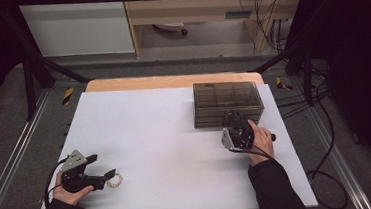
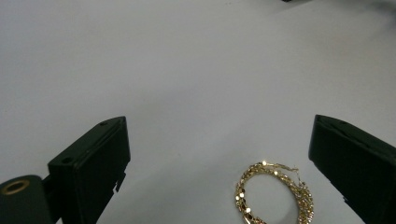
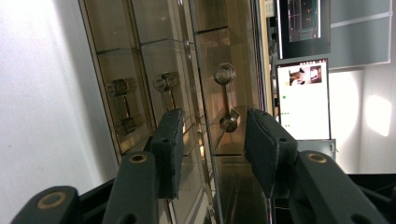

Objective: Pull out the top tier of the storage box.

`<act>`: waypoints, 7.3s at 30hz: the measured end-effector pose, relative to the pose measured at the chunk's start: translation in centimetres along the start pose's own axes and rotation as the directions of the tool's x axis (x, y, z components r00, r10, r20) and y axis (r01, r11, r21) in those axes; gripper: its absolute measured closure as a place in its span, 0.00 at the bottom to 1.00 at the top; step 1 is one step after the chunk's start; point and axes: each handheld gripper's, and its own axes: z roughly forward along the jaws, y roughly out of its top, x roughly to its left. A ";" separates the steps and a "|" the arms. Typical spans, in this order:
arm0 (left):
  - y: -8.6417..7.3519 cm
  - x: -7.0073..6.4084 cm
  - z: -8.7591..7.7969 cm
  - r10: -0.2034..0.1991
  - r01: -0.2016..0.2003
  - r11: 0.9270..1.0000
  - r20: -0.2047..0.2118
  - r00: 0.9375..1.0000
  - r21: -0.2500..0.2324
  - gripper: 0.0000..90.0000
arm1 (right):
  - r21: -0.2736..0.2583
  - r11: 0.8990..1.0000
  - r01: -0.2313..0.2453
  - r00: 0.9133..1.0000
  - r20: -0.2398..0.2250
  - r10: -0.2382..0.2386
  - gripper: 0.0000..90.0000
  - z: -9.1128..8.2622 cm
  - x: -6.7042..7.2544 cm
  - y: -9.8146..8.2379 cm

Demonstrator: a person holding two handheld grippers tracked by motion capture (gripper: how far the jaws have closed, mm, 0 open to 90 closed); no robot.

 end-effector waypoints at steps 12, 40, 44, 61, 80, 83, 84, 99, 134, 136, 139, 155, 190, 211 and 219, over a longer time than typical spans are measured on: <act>0.0 0.0 0.0 0.001 -0.001 1.000 0.000 1.000 0.001 0.06 | 0.014 0.997 0.069 0.996 0.053 -0.070 0.72 0.4 0.6 0.1; -0.1 0.0 0.1 0.002 -0.002 1.000 0.002 1.000 0.003 0.06 | 0.039 0.987 0.156 0.976 0.146 -0.160 0.87 0.7 1.2 0.2; -0.1 0.1 0.0 0.000 0.000 1.000 0.001 1.000 0.001 0.06 | 0.045 0.988 0.147 0.977 0.152 -0.152 0.89 0.7 1.2 0.2; -0.1 0.1 0.1 -0.001 0.001 1.000 0.001 1.000 0.002 0.06 | 0.052 0.989 0.141 0.980 0.132 -0.147 0.90 0.1 1.0 0.3; -0.1 0.0 0.1 0.004 -0.004 1.000 0.001 1.000 0.004 0.06 | 0.034 0.995 0.096 0.988 0.122 -0.099 0.69 -1.1 0.8 0.0; -0.1 0.0 0.1 0.004 -0.004 1.000 0.001 1.000 0.004 0.06 | 0.031 0.996 0.082 0.989 0.118 -0.086 0.64 -0.9 0.6 -0.1; -0.1 0.0 0.1 0.004 -0.004 1.000 0.001 1.000 0.004 0.06 | 0.032 0.996 0.082 0.989 0.117 -0.085 0.63 -0.8 0.6 0.0; -0.1 0.0 0.1 0.003 -0.003 1.000 0.001 1.000 0.005 0.06 | 0.052 0.989 0.136 0.985 0.102 -0.141 0.67 0.4 0.7 0.3; 0.0 0.0 0.0 0.005 -0.005 1.000 0.000 1.000 0.003 0.06 | 0.038 0.988 0.147 0.982 0.112 -0.150 0.67 -1.9 1.5 0.2; 0.0 0.0 0.1 0.005 -0.005 1.000 0.000 1.000 0.003 0.06 | 0.038 0.989 0.144 0.983 0.111 -0.148 0.67 -2.0 1.5 0.2; 0.0 0.0 0.1 0.005 -0.005 1.000 0.000 1.000 0.003 0.06 | 0.038 0.989 0.142 0.983 0.113 -0.146 0.67 -2.2 1.6 0.1; 0.0 -0.1 0.1 0.007 -0.007 1.000 0.001 1.000 0.003 0.06 | 0.032 0.989 0.147 0.982 0.115 -0.149 0.67 -3.2 1.9 0.1; 0.0 -0.1 0.1 0.009 -0.009 1.000 0.001 1.000 0.002 0.06 | 0.033 0.989 0.146 0.983 0.105 -0.149 0.67 -4.6 2.2 0.3; 0.0 -0.2 0.1 0.011 -0.011 1.000 0.002 1.000 0.004 0.06 | 0.036 0.994 0.108 0.990 0.090 -0.110 0.60 -4.6 2.3 0.0; 0.0 -0.2 0.1 0.012 -0.012 1.000 0.002 1.000 0.005 0.06 | 0.019 0.999 0.027 0.999 0.044 -0.028 0.44 -5.1 1.7 -0.1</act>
